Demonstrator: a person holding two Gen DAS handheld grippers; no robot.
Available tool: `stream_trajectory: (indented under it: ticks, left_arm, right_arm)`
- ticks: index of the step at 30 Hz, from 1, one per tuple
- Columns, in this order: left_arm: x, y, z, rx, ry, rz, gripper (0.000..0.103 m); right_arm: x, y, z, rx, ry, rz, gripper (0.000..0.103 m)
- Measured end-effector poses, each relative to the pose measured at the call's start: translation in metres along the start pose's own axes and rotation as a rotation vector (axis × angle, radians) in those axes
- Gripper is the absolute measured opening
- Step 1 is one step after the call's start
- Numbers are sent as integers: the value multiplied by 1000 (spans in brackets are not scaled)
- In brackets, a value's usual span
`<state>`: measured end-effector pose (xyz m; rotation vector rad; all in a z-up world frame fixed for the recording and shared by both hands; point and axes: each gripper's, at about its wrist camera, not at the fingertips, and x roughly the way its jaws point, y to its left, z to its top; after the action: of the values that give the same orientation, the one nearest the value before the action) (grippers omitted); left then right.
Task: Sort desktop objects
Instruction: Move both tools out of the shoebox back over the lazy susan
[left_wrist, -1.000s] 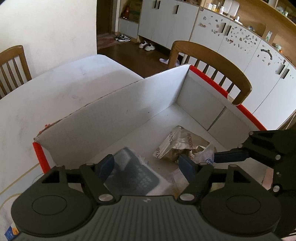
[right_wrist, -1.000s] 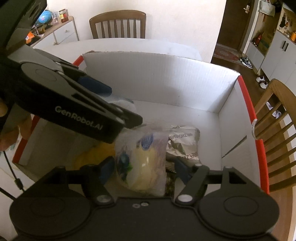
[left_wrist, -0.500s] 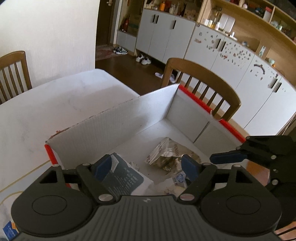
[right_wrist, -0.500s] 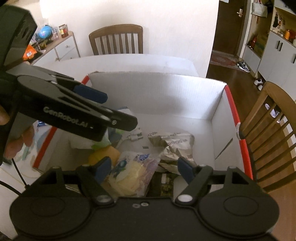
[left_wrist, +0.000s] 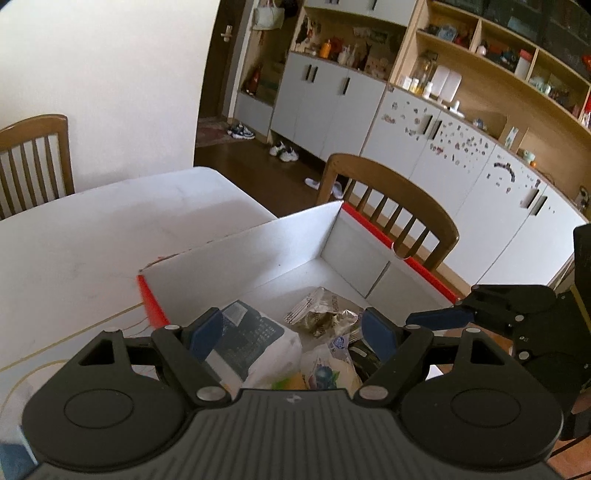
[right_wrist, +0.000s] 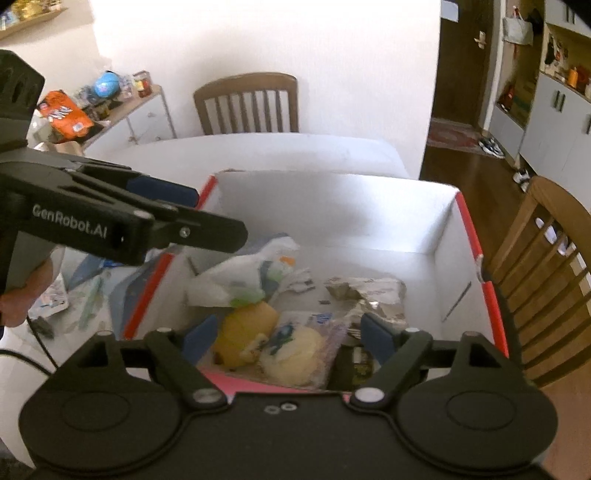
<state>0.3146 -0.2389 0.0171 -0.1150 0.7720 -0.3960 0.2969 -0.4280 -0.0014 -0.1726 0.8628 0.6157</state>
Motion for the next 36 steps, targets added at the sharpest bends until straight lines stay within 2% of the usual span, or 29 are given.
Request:
stream_trajectory:
  ticks: [3, 5, 14, 16, 18, 36]
  left_arm:
    - [-15, 6, -6, -12, -11, -7, 82]
    - [-24, 10, -11, -18, -18, -10, 83]
    - [-65, 32, -31, -49, -67, -13, 89]
    - [-73, 37, -36, -50, -77, -9, 97]
    - [-82, 40, -41, -44, -86, 0, 101]
    - [-154, 92, -89, -36, -124, 51, 103]
  right_arm:
    - [-7, 9, -2, -3, -18, 9, 87]
    - [-12, 18, -4, -10, -38, 23, 95]
    - [-23, 60, -3, -41, -78, 50, 101]
    - [-22, 70, -4, -40, -80, 51, 101]
    - [-22, 80, -5, -39, -80, 54, 101]
    - [-7, 167, -11, -30, -78, 60, 101]
